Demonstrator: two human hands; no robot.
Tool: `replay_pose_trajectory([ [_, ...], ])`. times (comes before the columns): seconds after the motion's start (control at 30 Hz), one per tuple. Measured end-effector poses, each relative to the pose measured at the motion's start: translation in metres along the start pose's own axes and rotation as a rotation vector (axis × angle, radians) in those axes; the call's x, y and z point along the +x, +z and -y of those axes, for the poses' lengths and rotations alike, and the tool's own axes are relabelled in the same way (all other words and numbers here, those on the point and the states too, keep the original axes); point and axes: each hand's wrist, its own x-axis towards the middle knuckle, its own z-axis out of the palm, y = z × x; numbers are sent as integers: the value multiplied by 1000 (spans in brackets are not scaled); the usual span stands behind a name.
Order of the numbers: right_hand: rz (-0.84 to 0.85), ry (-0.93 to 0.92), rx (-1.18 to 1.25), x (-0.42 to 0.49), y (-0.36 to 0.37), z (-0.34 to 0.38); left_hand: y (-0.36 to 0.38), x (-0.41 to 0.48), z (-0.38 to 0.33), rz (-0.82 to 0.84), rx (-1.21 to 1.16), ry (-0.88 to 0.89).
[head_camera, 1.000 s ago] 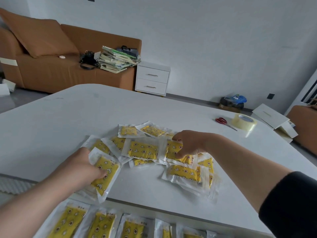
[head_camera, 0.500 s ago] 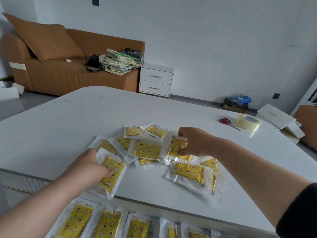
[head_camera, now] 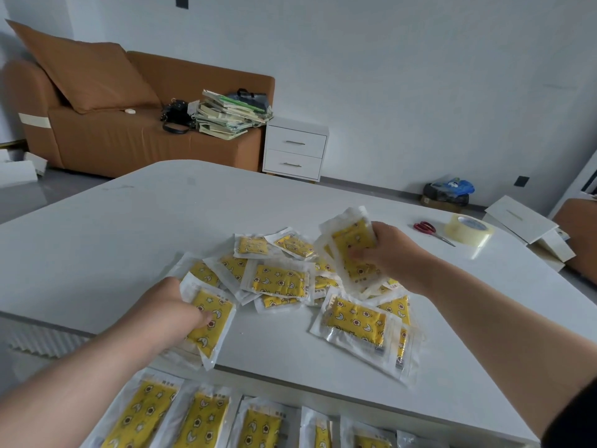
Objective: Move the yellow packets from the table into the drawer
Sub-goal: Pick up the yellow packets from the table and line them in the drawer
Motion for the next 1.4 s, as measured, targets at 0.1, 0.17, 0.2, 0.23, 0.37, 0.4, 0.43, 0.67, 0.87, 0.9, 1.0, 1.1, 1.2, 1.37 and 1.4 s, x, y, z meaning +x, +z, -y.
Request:
replay_pose_trajectory([
  [0.1,-9,250,646,-13,-1,1,1,-1,-1,-21,-153,-32],
  [0.17,29,377,860,-25,1,-1,-3,-1,-1,-17,-259,-63],
  [0.2,39,408,909,-32,2,-2,-6,-2,-1,-19,-302,-82],
  [0.23,41,426,940,-39,2,-3,-10,-4,-2,-16,-345,-97],
  [0.37,61,464,1003,-80,3,10,-29,-21,-11,8,-542,-120],
  [0.4,61,456,1001,-91,3,15,-32,-27,-14,23,-578,-127],
  [0.43,62,440,978,-101,4,19,-35,-35,-17,44,-606,-136],
  [0.67,-9,370,747,-177,20,46,-34,-118,-24,227,-808,-224],
  [0.87,2,450,864,-220,41,22,-27,-155,9,291,-859,-235],
  [0.9,6,463,877,-222,45,17,-26,-156,14,296,-854,-244],
  [1.0,13,518,885,-223,49,10,-30,-155,21,285,-889,-247],
  [1.1,37,616,950,-221,51,6,-36,-149,28,269,-935,-238],
  [1.2,33,657,962,-219,54,4,-38,-146,33,244,-919,-243],
  [1.37,3,654,909,-211,58,5,-37,-140,34,218,-916,-234],
  [1.4,8,651,898,-211,59,5,-35,-141,34,225,-907,-225],
])
